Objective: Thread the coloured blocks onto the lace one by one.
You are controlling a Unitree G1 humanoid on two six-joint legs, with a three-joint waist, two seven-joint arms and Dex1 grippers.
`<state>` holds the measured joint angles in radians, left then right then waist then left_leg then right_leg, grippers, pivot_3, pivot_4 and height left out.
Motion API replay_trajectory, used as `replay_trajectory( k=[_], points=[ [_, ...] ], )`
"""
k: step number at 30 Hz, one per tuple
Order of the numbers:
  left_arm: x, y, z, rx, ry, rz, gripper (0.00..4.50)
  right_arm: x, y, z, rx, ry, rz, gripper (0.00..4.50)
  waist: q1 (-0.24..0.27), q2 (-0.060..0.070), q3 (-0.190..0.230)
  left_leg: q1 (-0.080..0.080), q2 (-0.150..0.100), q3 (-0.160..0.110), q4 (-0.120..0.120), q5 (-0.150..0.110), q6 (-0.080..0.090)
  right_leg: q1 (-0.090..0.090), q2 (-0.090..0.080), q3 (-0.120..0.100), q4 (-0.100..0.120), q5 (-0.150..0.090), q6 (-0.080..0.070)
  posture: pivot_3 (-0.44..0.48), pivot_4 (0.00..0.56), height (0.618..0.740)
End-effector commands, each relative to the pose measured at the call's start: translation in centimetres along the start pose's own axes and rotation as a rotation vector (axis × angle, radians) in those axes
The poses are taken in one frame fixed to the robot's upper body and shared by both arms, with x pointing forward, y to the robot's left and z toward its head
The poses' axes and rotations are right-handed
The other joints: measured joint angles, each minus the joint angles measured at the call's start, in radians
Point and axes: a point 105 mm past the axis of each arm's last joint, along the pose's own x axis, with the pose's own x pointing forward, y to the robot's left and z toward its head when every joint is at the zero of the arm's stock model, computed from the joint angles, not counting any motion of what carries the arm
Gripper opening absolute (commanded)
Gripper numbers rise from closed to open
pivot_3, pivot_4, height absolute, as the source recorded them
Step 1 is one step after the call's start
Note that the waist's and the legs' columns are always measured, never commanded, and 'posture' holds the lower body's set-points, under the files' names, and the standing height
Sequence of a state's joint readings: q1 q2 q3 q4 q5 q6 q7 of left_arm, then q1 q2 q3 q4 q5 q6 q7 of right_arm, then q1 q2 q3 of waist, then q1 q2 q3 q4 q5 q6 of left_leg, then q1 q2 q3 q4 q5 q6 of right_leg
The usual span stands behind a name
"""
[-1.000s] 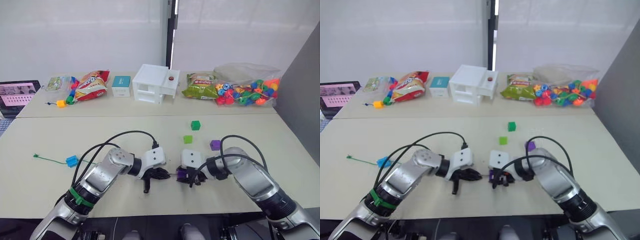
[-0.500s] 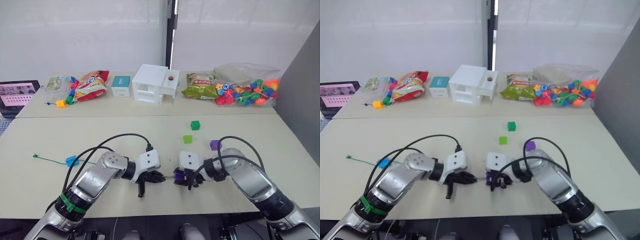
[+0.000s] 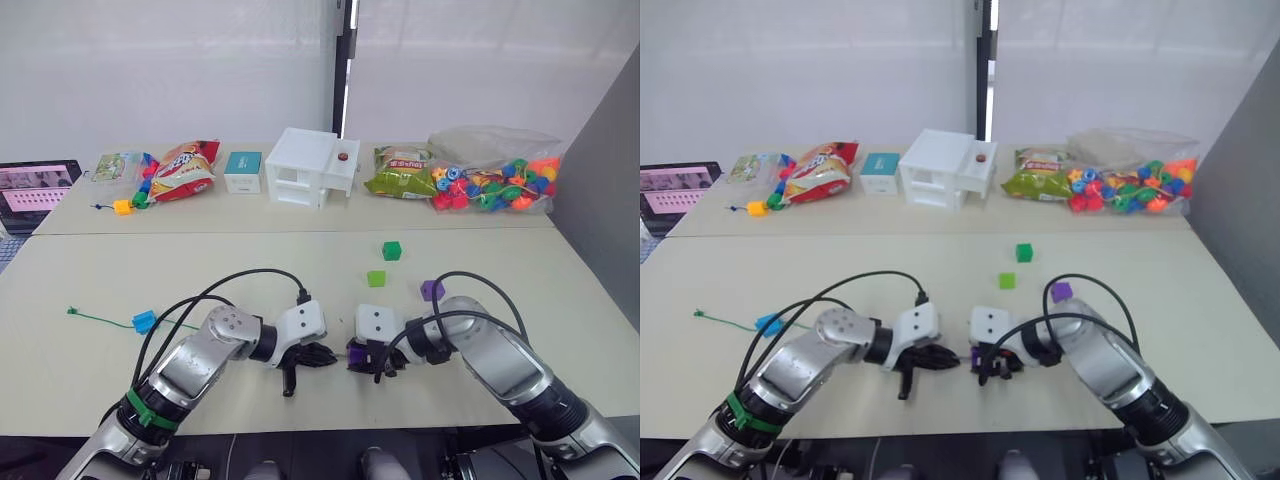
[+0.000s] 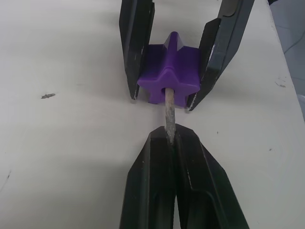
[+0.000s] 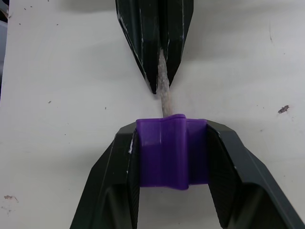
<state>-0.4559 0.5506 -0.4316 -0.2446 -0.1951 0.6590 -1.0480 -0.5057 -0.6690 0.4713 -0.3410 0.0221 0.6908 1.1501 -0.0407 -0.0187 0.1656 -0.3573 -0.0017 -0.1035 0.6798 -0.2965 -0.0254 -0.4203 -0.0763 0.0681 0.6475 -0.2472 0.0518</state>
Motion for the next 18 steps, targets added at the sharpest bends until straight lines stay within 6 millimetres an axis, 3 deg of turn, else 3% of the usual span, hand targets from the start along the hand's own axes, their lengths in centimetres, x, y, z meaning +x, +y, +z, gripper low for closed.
replay_trajectory(
  k=[1, 10, 18],
  points=[
    [0.9, -0.5, 1.7, 0.064, -0.043, -0.046, 0.0, 0.6, 0.6, 0.7, -0.011, -0.003, 0.019, 1.36, -0.001, 0.0, 0.0, 0.0, 0.0, 0.0, 0.0, 0.0, 0.0, 0.0, 0.0, 0.0, 0.0, 0.0, 0.0, 0.0, 0.15, 0.74],
    [1.1, -0.6, 2.0, 0.075, -0.052, -0.058, 0.0, 1.0, 0.2, 1.0, 0.018, 0.012, -0.013, 1.36, -0.004, 0.0, 0.0, 0.0, 0.0, 0.0, 0.0, 0.0, 0.0, 0.0, 0.0, 0.0, 0.0, 0.0, 0.0, 0.0, 0.15, 0.74],
    [2.6, -0.5, 1.8, 0.042, -0.06, -0.068, 0.0, 1.4, 0.1, 1.7, 0.027, -0.005, -0.023, 1.36, 0.0, 0.0, 0.0, 0.003, 0.0, 0.0, 0.0, 0.0, 0.0, 0.003, 0.0, 0.0, 0.0, 0.0, 0.0, 0.0, 0.15, 0.74]
  ],
)
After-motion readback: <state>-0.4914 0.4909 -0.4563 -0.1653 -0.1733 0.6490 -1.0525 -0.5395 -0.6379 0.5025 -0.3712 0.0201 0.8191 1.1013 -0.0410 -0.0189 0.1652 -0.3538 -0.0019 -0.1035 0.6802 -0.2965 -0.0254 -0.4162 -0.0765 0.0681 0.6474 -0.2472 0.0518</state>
